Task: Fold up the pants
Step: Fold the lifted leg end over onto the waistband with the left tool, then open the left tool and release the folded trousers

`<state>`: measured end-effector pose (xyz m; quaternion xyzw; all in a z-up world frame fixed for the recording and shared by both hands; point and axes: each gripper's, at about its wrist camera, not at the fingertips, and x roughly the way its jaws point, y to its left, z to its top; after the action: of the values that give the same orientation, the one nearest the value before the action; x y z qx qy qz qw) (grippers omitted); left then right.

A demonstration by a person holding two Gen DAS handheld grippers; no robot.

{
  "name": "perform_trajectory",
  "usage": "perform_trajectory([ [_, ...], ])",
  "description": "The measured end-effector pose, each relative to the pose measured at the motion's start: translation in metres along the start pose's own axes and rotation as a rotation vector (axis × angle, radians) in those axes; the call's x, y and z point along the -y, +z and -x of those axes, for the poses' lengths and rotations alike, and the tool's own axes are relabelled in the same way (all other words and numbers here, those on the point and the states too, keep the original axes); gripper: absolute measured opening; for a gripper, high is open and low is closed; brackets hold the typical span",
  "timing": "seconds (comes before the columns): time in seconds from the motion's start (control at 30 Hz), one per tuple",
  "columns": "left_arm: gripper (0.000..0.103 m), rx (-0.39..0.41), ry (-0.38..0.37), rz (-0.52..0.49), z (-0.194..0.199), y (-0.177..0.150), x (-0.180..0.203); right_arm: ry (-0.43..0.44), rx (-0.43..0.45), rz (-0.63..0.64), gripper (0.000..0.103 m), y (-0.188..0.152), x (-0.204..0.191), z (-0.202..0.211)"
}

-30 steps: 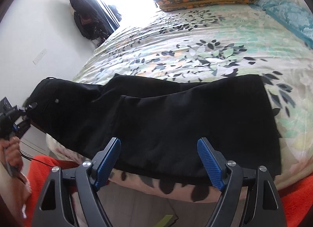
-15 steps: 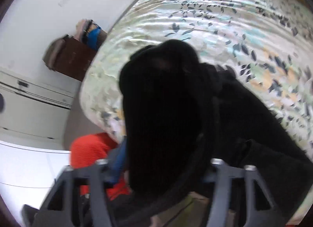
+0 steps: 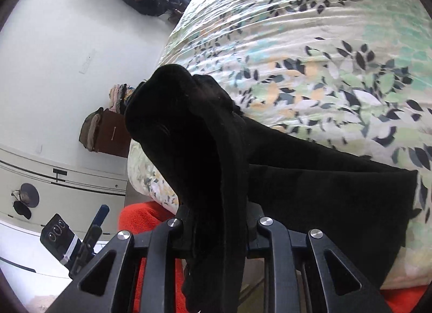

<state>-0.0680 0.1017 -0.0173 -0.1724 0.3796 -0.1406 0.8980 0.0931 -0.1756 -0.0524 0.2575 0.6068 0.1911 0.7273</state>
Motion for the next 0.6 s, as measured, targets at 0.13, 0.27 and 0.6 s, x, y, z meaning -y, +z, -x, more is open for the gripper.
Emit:
perform_trajectory([
  [0.13,0.073,-0.059,0.0,-0.025,-0.024,-0.009,0.009,0.007,0.012,-0.129,0.023,-0.015,0.069,0.024],
  [0.27,0.073,-0.111,0.003,-0.116,-0.046,-0.021,0.036,-0.013,0.02,-0.186,0.025,-0.027,0.122,0.028],
  [0.6,0.073,-0.194,0.099,-0.22,-0.092,-0.031,0.053,-0.25,0.254,-0.208,0.063,-0.073,0.166,0.078],
])
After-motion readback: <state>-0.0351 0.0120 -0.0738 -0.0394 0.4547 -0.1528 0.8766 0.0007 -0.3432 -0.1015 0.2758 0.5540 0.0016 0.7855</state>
